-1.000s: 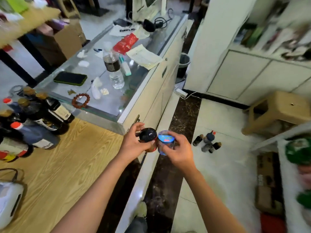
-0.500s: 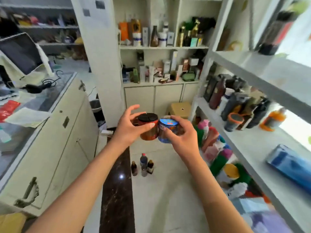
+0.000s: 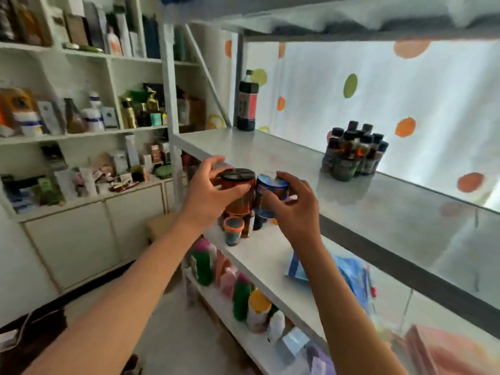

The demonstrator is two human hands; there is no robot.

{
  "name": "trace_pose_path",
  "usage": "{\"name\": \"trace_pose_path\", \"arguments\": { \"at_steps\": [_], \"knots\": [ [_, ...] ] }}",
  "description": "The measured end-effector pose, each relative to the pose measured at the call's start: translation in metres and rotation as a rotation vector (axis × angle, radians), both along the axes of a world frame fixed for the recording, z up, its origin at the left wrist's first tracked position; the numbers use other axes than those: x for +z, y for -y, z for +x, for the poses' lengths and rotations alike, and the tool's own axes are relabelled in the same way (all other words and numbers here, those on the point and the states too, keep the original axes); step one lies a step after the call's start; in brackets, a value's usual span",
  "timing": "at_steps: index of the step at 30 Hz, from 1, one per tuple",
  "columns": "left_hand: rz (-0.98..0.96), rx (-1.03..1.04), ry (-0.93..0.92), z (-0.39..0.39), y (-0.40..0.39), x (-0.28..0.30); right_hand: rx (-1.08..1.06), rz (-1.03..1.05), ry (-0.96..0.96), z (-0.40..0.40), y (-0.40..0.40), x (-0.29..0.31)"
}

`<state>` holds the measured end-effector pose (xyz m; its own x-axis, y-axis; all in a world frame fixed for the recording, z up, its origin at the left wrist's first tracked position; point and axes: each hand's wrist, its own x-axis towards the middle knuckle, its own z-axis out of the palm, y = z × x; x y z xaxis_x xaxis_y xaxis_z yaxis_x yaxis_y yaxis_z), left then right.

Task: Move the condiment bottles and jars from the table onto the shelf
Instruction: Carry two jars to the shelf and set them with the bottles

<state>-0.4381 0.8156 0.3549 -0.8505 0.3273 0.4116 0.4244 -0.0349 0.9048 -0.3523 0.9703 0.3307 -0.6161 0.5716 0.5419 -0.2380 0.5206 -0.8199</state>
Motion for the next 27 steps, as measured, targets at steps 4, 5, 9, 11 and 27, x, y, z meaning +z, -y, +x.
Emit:
{"name": "trace_pose_path", "arguments": {
  "at_steps": [4, 5, 9, 11, 27],
  "knots": [
    [0.01, -0.122, -0.034, -0.018, -0.067, 0.014, -0.154, 0.02, -0.005, -0.002, -0.051, 0.015],
    [0.009, -0.148, -0.044, -0.025, -0.085, 0.016, -0.2, 0.031, -0.005, -0.004, -0.064, 0.017],
    [-0.059, -0.202, -0.087, -0.053, -0.143, 0.019, -0.362, 0.06, 0.055, -0.016, -0.104, 0.025],
    [-0.098, -0.233, -0.101, -0.068, -0.173, 0.019, -0.437, 0.07, 0.11, -0.026, -0.122, 0.03],
    [-0.267, -0.367, -0.19, -0.12, -0.291, -0.003, -0.792, 0.079, 0.325, -0.072, -0.177, 0.018]
  ]
}}
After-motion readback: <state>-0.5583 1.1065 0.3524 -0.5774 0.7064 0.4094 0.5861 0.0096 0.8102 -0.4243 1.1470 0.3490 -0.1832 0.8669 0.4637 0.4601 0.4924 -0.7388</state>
